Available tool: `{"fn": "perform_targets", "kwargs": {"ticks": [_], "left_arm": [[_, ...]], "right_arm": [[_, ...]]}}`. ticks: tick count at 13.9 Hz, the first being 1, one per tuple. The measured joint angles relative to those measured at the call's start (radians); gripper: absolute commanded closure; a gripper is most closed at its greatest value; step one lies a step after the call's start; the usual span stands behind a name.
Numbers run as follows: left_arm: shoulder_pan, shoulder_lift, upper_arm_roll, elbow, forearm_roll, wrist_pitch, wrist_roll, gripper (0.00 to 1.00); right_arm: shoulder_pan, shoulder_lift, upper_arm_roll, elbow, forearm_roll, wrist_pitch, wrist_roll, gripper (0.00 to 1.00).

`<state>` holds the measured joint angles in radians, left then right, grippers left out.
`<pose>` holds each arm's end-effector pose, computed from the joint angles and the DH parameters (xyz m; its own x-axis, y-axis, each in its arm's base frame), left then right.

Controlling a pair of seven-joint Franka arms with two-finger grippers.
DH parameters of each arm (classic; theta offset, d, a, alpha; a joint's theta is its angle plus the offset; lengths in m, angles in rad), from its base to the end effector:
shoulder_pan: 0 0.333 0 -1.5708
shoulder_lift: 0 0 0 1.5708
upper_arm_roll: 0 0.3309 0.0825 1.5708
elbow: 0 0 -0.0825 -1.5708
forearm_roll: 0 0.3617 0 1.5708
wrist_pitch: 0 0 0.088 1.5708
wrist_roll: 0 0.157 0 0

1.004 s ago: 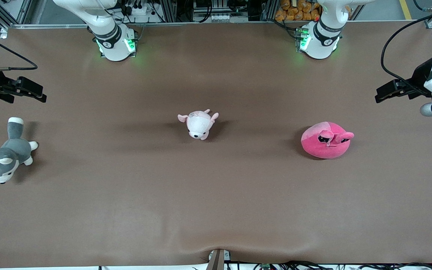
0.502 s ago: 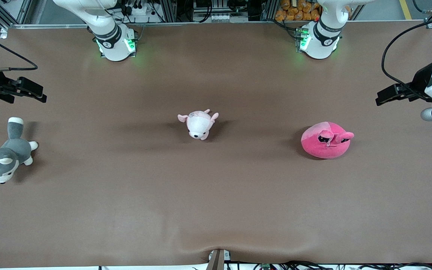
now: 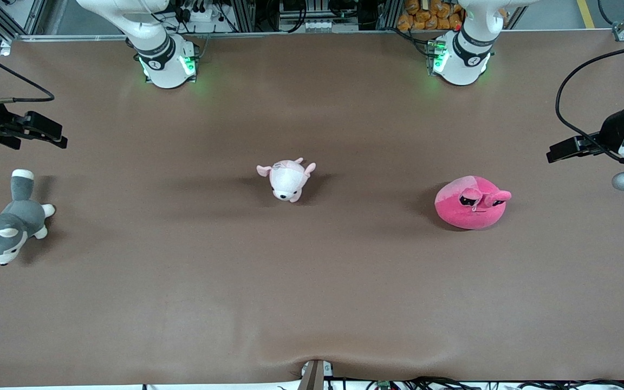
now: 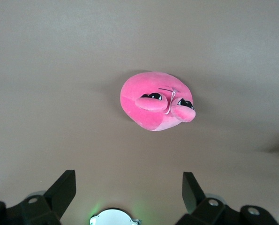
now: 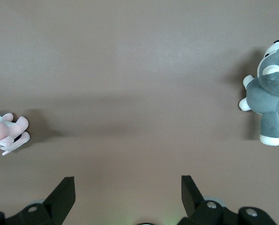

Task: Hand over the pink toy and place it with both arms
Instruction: 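Move the left gripper down to the pink plush toy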

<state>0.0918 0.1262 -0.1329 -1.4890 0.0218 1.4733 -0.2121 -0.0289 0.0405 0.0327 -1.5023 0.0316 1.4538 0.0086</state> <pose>0.5530 -0.0149 0.5499 0.9758 0.1714 -0.1361 0.1682 -0.9851 -0.0345 0.5287 0.0069 0.5888 0.9960 -0.0010 -0.0891 -0.0039 -0.9995 -0.0321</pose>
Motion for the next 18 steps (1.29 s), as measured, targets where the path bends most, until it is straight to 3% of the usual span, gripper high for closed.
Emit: {"fn": "perform_targets", "kwargs": {"ticks": [5,18], "left_arm": [[0.005,0.007,0.0,0.042,0.0,0.005,0.0,0.0],[0.025,0.013,0.001,0.044,0.0,0.002,-0.035,0.0]], "right_arm": [[0.0,0.0,0.0,0.0,0.0,0.0,0.0,0.0],[-0.001,0.0,-0.002,0.0,0.0,0.0,0.0,0.0]]}}
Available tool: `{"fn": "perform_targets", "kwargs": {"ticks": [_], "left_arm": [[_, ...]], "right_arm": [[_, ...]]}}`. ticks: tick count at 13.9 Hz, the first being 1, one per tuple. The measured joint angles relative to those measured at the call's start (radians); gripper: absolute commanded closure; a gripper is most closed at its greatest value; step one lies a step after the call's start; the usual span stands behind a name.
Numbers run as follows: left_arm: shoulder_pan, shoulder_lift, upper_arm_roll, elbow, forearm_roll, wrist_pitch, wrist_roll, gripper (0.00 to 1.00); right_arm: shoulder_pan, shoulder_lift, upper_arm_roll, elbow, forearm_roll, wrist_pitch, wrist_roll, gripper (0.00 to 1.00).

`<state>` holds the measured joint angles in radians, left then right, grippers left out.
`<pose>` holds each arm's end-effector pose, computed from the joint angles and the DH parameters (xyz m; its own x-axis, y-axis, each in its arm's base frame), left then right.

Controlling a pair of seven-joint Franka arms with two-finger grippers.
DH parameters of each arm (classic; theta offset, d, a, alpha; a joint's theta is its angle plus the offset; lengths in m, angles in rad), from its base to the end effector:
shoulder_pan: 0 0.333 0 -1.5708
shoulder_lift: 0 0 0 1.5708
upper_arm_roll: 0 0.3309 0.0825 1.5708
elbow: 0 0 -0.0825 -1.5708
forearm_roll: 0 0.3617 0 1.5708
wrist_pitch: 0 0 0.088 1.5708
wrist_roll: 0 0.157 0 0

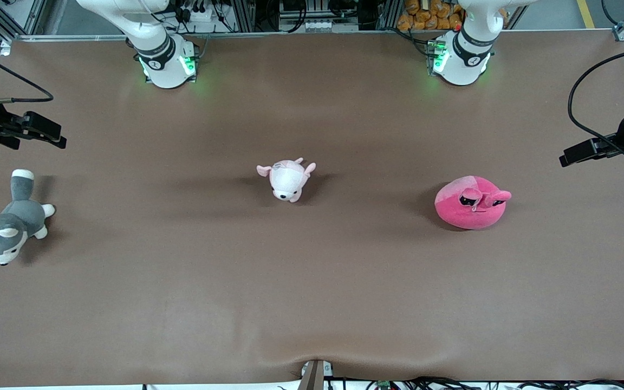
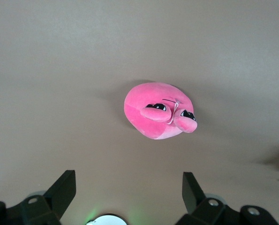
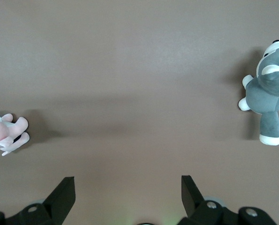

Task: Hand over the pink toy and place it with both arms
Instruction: 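Move the left gripper down to the pink plush toy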

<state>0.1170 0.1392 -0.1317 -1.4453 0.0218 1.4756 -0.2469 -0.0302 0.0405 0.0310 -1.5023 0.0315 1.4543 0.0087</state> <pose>0.5606 0.0002 0.5618 0.9673 0.2315 -0.1034 0.2297 -0.9728 -0.0297 0.5288 0.0053 0.5888 0.9961 -0.0042 -0.0886 -0.0070 -0.9995 -0.0320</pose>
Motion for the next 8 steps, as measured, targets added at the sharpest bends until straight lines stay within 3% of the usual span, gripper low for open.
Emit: {"fn": "perform_targets", "kwargs": {"ticks": [8], "left_arm": [[0.0,0.014,-0.003,-0.013,0.0,-0.046,-0.323,0.0]], "right_arm": [[0.001,0.0,0.001,0.0,0.0,0.0,0.0,0.0]]}}
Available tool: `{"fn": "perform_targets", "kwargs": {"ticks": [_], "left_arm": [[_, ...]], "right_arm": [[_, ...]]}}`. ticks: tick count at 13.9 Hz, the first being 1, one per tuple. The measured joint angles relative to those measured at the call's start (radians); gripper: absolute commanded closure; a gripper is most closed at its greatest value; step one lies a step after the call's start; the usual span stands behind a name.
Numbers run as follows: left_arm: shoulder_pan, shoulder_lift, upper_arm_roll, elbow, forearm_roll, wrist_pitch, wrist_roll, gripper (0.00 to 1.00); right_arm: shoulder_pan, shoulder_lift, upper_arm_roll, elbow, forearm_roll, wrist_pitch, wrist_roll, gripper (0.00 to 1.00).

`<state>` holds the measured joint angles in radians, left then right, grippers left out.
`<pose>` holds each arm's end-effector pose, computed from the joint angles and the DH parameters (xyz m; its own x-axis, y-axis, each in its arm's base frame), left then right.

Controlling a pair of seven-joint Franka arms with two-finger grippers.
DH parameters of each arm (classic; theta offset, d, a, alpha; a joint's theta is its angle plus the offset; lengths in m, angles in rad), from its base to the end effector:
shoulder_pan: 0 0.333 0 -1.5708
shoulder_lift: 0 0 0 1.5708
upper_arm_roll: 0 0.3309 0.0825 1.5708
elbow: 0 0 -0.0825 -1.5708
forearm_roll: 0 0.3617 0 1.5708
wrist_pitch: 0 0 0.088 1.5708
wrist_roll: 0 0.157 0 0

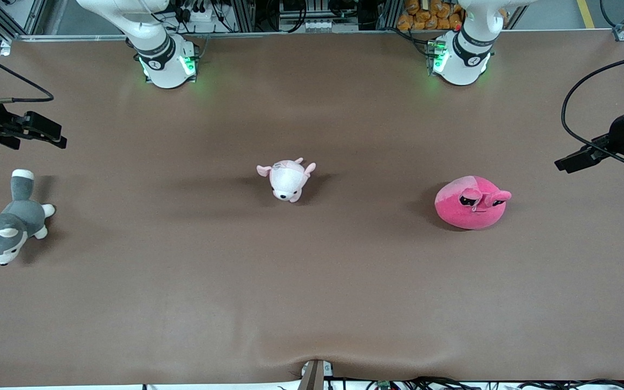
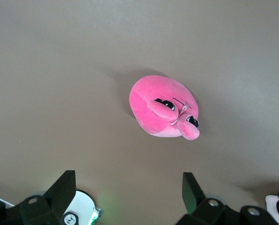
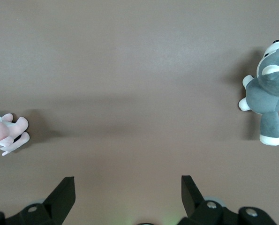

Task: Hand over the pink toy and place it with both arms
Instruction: 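Move the left gripper down to the pink plush toy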

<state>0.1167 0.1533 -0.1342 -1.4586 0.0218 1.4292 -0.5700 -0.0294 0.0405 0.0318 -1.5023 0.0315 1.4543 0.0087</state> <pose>0.5546 -0.0008 0.5453 0.8371 0.5258 -0.1511 0.5166 -0.8506 -0.0985 0.5288 0.0062 0.5888 0.9961 -0.0026 -0.0886 -0.0054 -0.9995 -0.0320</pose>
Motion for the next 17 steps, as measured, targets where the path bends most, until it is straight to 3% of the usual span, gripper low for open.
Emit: {"fn": "perform_targets", "kwargs": {"ticks": [7,12,17], "left_arm": [[0.007,0.044,0.001,-0.026,-0.01,0.0,-0.212,0.0],[0.009,0.123,0.0,-0.086,-0.1,0.042,-0.471,0.0],[0.047,0.149,0.001,-0.176,-0.223,0.146,-0.573,0.0]], "right_arm": [[0.0,0.0,0.0,0.0,0.0,0.0,0.0,0.0],[-0.001,0.0,-0.001,0.0,0.0,0.0,0.0,0.0],[-0.001,0.0,-0.001,0.0,0.0,0.0,0.0,0.0]]}}
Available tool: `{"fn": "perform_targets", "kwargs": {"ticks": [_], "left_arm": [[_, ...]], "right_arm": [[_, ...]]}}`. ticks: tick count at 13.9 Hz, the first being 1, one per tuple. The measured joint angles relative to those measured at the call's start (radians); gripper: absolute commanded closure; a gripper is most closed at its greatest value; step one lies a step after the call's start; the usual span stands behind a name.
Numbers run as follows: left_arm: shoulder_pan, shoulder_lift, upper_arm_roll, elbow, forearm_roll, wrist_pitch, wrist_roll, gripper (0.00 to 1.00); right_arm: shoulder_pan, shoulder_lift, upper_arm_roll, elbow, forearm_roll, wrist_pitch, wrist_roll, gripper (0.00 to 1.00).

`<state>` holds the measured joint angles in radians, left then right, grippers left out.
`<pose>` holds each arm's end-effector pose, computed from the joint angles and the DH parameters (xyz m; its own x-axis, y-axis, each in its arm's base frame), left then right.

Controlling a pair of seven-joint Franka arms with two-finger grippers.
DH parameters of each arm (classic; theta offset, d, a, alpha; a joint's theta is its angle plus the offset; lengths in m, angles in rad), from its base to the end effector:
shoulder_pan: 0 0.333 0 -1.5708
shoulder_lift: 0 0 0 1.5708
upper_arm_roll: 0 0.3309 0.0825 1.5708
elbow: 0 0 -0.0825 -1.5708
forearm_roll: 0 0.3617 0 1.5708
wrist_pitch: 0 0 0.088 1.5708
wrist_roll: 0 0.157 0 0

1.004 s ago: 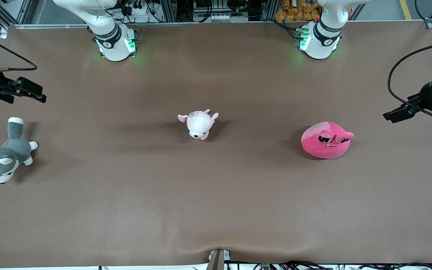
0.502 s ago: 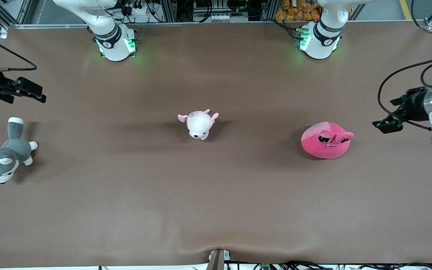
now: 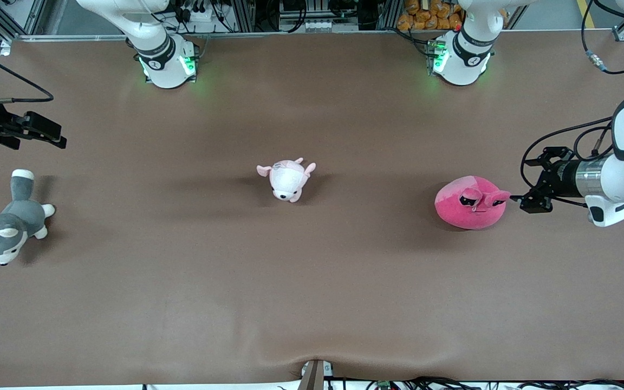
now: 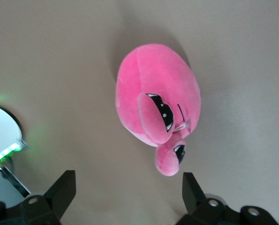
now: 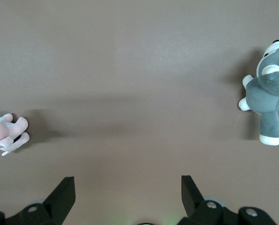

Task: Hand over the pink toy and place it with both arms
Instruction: 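Move the left gripper down to the pink plush toy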

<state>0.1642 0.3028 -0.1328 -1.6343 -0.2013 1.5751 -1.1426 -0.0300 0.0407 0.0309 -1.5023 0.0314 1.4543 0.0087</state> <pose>0.5730 -0.0073 0.3993 0.2909 0.8900 -0.3511 0.8960 -0.3821 -0.2263 0.5289 0.0054 0.5887 0.9960 -0.0041 -0.0888 -0.0069 -0.9995 -0.0319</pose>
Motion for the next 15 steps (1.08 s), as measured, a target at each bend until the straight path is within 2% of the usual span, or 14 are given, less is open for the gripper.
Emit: {"fn": "perform_targets", "kwargs": {"ticks": [3,6,11,13,15], "left_arm": [[0.056,0.001,0.001,-0.075,-0.052,0.067,0.0,0.0],[0.059,0.002,-0.001,-0.131,-0.099,0.112,0.0,0.0],[0.059,0.023,-0.002,-0.155,-0.109,0.149,0.0,0.0],[0.059,0.04,-0.002,-0.155,-0.121,0.171,0.0,0.09],[0.059,0.057,-0.002,-0.155,-0.138,0.182,0.0,0.22]], "right_arm": [[0.0,0.0,0.0,0.0,0.0,0.0,0.0,0.0],[0.0,0.0,0.0,0.0,0.0,0.0,0.0,0.0],[0.0,0.0,0.0,0.0,0.0,0.0,0.0,0.0],[0.0,0.0,0.0,0.0,0.0,0.0,0.0,0.0],[0.0,0.0,0.0,0.0,0.0,0.0,0.0,0.0]]}}
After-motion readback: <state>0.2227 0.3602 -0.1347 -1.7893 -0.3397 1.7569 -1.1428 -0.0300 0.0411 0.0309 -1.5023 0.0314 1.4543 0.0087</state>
